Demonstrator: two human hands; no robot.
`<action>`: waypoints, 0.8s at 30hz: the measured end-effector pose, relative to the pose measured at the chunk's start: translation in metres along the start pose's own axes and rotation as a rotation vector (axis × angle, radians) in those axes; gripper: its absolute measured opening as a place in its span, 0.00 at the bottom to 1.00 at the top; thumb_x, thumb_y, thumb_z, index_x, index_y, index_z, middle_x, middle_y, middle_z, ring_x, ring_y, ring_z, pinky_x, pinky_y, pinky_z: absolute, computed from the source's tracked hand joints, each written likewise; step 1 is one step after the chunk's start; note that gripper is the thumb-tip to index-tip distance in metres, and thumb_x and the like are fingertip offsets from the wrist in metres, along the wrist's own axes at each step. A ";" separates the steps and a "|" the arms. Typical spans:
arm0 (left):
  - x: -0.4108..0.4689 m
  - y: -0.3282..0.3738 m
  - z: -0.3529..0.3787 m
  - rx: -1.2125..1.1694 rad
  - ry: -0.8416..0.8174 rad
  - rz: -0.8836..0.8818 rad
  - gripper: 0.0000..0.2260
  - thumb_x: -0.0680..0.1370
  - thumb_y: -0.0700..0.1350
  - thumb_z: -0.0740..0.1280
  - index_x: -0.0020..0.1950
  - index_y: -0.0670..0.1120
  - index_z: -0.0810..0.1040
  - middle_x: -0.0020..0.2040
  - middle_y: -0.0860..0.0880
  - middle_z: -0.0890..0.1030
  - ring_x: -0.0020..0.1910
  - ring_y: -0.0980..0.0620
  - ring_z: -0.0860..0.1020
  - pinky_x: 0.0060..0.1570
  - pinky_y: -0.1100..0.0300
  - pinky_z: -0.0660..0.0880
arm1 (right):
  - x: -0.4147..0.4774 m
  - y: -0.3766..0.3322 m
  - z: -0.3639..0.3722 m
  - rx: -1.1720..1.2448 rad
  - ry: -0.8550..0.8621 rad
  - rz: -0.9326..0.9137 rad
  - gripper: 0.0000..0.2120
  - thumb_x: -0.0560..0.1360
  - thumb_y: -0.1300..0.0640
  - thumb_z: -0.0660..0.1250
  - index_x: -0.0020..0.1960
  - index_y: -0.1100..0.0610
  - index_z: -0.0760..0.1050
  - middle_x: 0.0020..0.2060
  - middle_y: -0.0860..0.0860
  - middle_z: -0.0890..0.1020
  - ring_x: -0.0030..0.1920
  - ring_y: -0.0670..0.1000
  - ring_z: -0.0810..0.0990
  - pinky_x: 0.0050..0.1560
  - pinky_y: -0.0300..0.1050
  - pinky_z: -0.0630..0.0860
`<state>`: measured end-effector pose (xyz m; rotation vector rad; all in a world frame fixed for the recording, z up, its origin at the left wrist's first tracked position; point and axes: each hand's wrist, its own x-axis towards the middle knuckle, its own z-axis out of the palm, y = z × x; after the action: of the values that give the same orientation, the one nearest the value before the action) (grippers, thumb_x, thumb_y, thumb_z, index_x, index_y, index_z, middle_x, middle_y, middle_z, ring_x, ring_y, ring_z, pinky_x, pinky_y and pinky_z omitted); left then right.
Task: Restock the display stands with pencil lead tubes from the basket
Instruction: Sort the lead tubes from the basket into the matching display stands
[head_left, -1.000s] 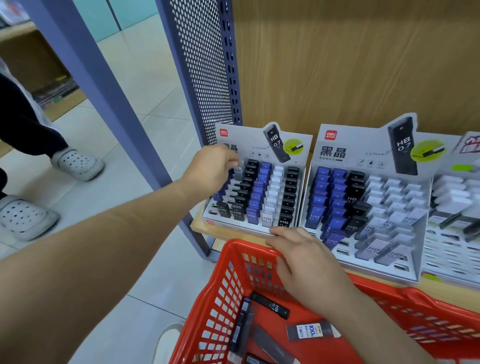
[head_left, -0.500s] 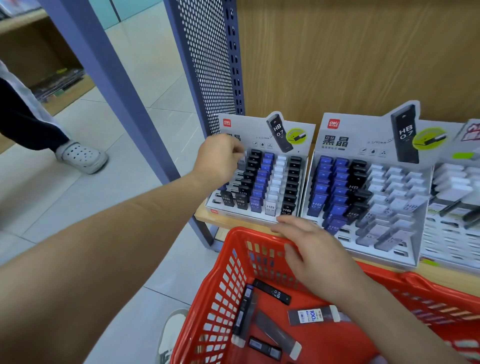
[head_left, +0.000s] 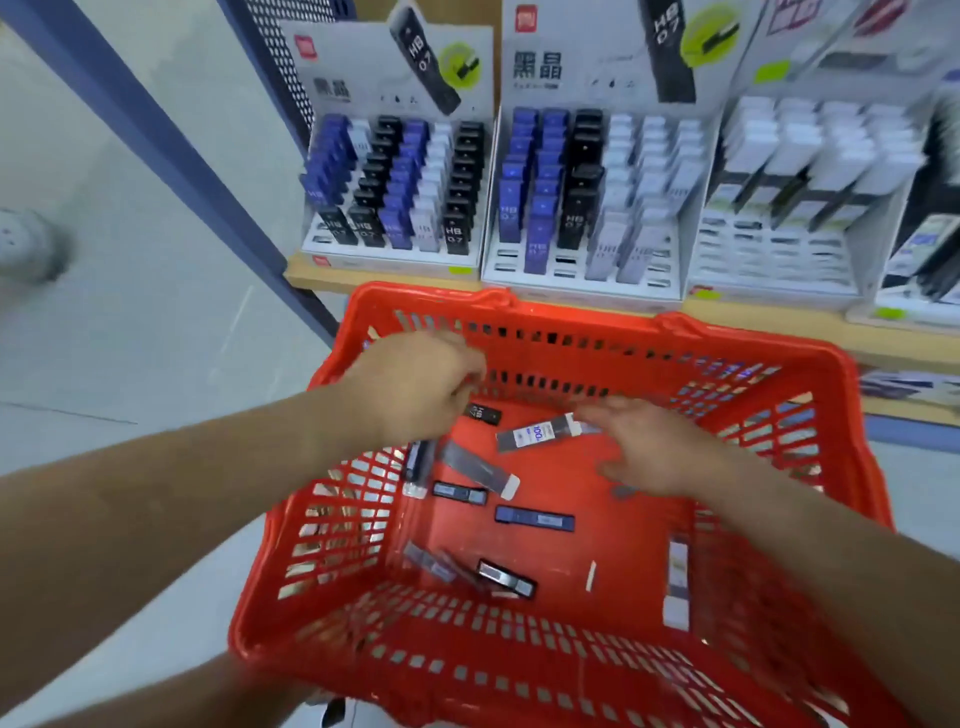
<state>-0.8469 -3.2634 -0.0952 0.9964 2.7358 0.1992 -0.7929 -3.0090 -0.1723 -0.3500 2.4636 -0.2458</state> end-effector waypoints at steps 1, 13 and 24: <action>-0.002 0.003 0.025 0.040 -0.134 -0.009 0.12 0.75 0.43 0.63 0.57 0.49 0.78 0.55 0.48 0.79 0.56 0.45 0.76 0.52 0.50 0.76 | -0.002 0.008 0.016 -0.021 -0.039 0.018 0.35 0.74 0.52 0.69 0.78 0.53 0.59 0.73 0.56 0.66 0.71 0.57 0.68 0.70 0.46 0.66; 0.000 0.023 0.183 0.123 -0.417 -0.106 0.30 0.76 0.52 0.36 0.77 0.45 0.55 0.71 0.42 0.64 0.70 0.42 0.63 0.68 0.47 0.64 | 0.060 -0.010 0.081 -0.196 -0.044 0.075 0.33 0.81 0.63 0.54 0.80 0.45 0.46 0.79 0.53 0.48 0.78 0.56 0.48 0.70 0.60 0.60; -0.004 0.012 0.194 0.125 -0.533 -0.187 0.18 0.79 0.37 0.58 0.69 0.45 0.62 0.66 0.42 0.68 0.65 0.43 0.68 0.62 0.51 0.71 | 0.064 0.002 0.102 -0.092 0.000 0.412 0.19 0.82 0.62 0.50 0.72 0.58 0.58 0.66 0.59 0.68 0.65 0.61 0.72 0.56 0.55 0.76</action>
<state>-0.7878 -3.2471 -0.2799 0.6880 2.3437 -0.2391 -0.7800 -3.0363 -0.2890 0.1238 2.4845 0.0416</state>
